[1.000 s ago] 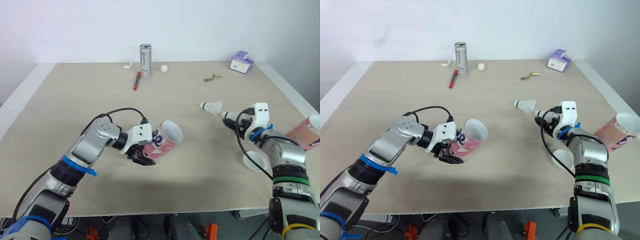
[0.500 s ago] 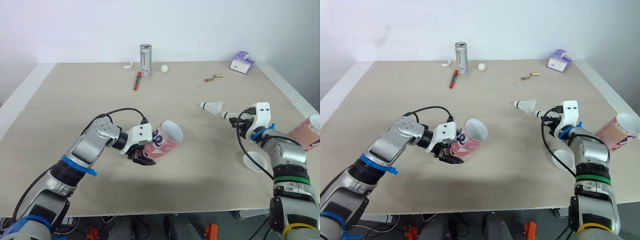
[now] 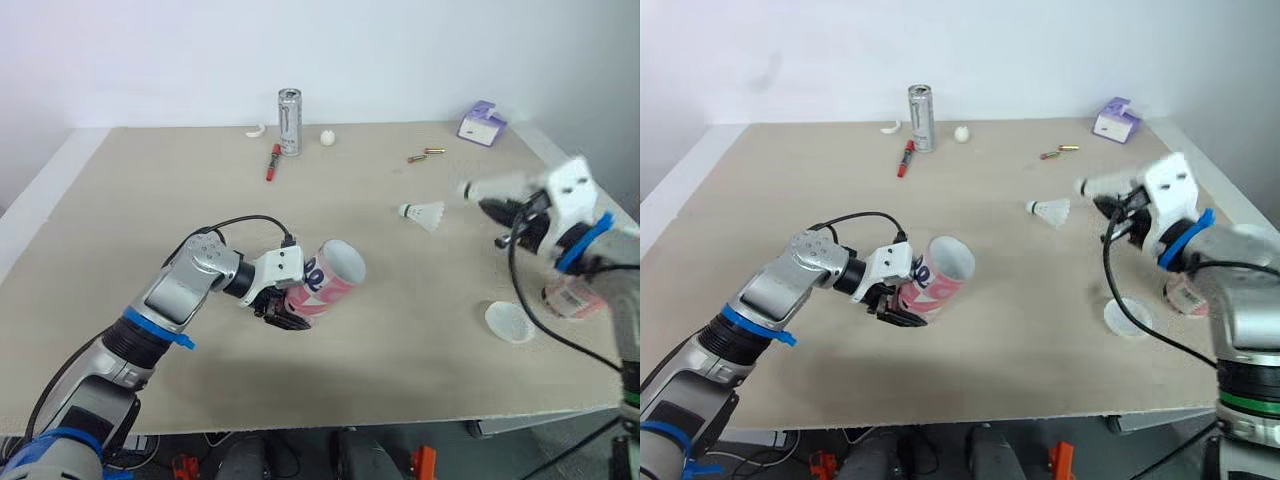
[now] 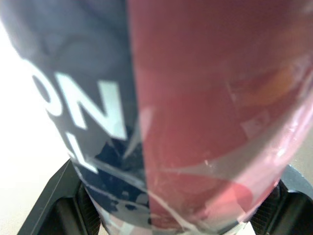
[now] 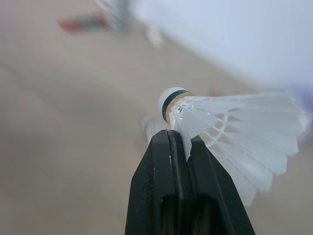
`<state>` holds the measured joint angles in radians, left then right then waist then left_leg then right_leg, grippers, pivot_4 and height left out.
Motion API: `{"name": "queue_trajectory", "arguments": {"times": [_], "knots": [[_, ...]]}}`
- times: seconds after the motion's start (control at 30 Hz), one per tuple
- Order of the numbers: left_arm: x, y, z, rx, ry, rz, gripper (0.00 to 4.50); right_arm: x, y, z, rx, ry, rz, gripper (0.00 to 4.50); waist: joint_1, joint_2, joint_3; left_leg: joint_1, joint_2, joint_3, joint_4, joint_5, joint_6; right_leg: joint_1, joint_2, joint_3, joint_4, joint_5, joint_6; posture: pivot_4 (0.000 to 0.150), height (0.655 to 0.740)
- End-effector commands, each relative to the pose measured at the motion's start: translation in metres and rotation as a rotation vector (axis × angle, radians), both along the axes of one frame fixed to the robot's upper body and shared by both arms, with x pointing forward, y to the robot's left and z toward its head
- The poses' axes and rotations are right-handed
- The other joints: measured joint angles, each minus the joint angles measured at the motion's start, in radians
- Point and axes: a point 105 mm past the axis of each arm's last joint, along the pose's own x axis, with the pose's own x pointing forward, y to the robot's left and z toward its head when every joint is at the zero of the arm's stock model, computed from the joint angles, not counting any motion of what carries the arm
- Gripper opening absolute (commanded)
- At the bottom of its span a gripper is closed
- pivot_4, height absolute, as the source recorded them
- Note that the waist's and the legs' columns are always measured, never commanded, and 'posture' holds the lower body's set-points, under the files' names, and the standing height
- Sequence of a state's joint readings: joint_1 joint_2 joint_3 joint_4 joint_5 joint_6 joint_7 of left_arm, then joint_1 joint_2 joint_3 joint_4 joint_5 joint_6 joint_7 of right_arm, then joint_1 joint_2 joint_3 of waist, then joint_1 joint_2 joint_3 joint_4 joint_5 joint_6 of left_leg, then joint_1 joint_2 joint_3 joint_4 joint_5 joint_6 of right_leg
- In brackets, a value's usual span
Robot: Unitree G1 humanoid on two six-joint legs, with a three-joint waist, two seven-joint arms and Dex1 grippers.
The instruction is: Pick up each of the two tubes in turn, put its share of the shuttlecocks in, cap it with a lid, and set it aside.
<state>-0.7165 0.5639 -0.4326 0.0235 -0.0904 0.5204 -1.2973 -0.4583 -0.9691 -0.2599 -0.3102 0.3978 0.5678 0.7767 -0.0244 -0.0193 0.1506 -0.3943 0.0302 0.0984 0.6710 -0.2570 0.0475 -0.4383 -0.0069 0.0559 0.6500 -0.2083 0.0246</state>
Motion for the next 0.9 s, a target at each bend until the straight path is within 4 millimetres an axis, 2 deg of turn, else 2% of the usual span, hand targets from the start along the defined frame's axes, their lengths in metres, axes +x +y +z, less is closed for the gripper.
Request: {"name": "queue_trajectory", "arguments": {"times": [0.03,0.13,0.23,0.67,0.77,0.83,0.87,0.9], "knots": [[0.0,0.005,-0.017,0.053,0.046,0.02,3.36,-0.038,0.05,0.028,-0.172,-0.123,0.283,0.03,0.001,-0.003,-0.001,0.001,0.001,-0.001,0.0,0.0,0.0,0.001,0.001,-0.001,0.0,0.0,0.0,0.15,0.74],[0.001,0.004,-0.016,0.05,0.043,0.02,3.36,-0.062,0.08,0.021,-0.362,-0.152,0.473,0.03,0.002,-0.007,-0.001,0.001,0.001,-0.005,0.0,0.0,0.0,0.003,0.001,-0.005,-0.001,-0.004,-0.006,0.15,0.74],[0.002,0.003,-0.015,0.04,0.043,0.02,3.36,-0.07,0.093,0.012,-0.452,-0.157,0.565,0.03,0.003,-0.007,-0.001,0.001,0.0,-0.004,0.0,0.0,0.0,0.003,-0.001,-0.004,-0.001,-0.004,-0.006,0.15,0.74],[0.001,0.002,-0.014,0.034,0.035,0.024,3.36,-0.06,0.103,-0.014,-0.601,-0.171,0.674,0.03,0.004,-0.007,-0.001,0.0,-0.001,-0.004,0.001,0.0,0.0,0.002,-0.002,-0.004,-0.001,-0.004,-0.006,0.15,0.74],[0.001,0.003,-0.014,0.034,0.034,0.026,3.36,-0.061,0.107,-0.015,-0.592,-0.168,0.691,0.92,0.004,-0.007,-0.001,0.0,-0.001,-0.004,0.001,0.0,0.0,0.002,-0.002,-0.004,-0.001,-0.004,-0.006,0.15,0.74],[0.001,0.003,-0.015,0.035,0.034,0.027,3.36,-0.062,0.109,-0.013,-0.582,-0.17,0.702,1.97,0.004,-0.007,-0.001,0.0,-0.001,-0.004,0.001,0.0,0.0,0.002,-0.002,-0.005,-0.001,-0.004,-0.006,0.15,0.74],[0.001,0.003,-0.015,0.036,0.034,0.028,3.36,-0.063,0.11,-0.012,-0.572,-0.172,0.705,2.26,0.004,-0.007,-0.001,0.0,-0.001,-0.004,0.001,0.0,0.0,0.002,-0.002,-0.005,-0.001,-0.004,-0.006,0.15,0.74],[0.001,0.003,-0.015,0.037,0.035,0.027,3.36,-0.064,0.111,-0.01,-0.564,-0.175,0.707,2.84,0.004,-0.007,-0.001,0.0,-0.001,-0.004,0.001,0.0,0.0,0.002,-0.002,-0.005,-0.001,-0.004,-0.006,0.15,0.74]]}}
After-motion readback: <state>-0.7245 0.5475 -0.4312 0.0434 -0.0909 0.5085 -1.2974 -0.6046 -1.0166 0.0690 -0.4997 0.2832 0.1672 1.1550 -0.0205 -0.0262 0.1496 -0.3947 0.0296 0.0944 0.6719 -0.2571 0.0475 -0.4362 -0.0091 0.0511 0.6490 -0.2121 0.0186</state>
